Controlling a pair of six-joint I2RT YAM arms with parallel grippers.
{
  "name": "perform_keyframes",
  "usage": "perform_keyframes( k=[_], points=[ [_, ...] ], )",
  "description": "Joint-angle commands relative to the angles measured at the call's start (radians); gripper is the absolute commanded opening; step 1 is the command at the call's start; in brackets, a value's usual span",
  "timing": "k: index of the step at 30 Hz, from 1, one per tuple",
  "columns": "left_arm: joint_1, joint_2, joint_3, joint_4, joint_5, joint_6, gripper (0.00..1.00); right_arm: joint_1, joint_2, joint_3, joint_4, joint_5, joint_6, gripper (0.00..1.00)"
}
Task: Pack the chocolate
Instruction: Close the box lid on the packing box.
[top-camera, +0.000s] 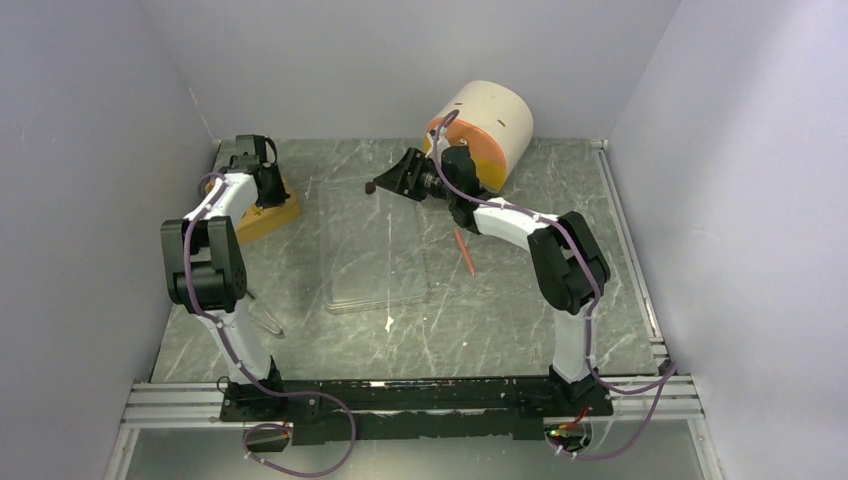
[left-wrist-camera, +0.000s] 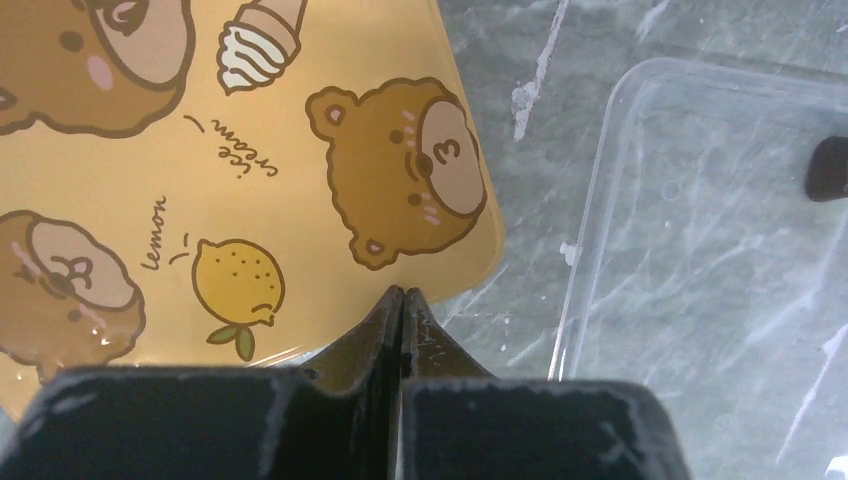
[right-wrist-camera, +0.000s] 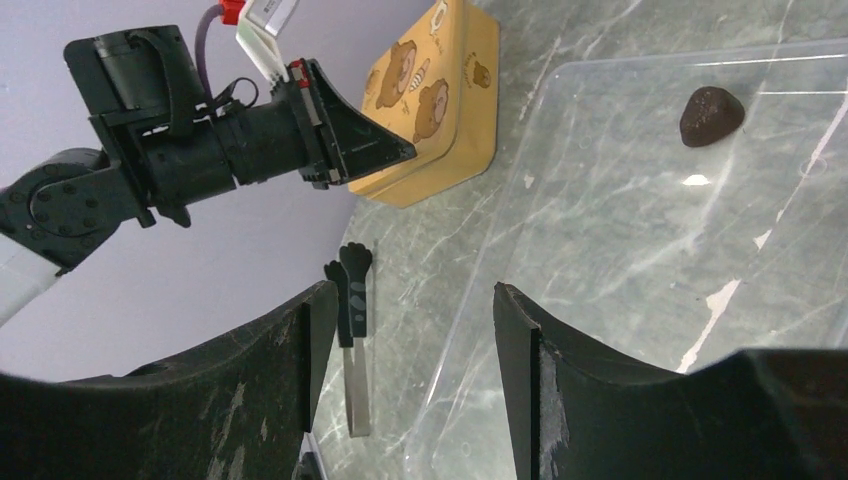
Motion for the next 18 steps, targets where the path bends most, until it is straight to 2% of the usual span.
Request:
perform_keyframes(
  k=[1,6,11,18],
  points=[
    [-0.004,-0.055,-0.005,-0.059,0.010,0.024,0.05,0.006,-0.073,-0.003,0.036,0.017,-0.023,0.63],
    [-0.002,-0.094,0.060,-0.058,0.024,0.027,0.10,0.005,-0.068,-0.011,0.048,0.006,-0.012,0.63],
    [0.051,-0.053,0.141,-0.084,-0.093,0.071,0.12,0.004,-0.076,-0.008,0.043,0.008,-0.022,0.63],
    [0.162,-0.014,0.095,-0.098,-0.169,0.084,0.10,0.003,-0.074,-0.014,0.048,0.003,-0.021,0.63]
  ],
)
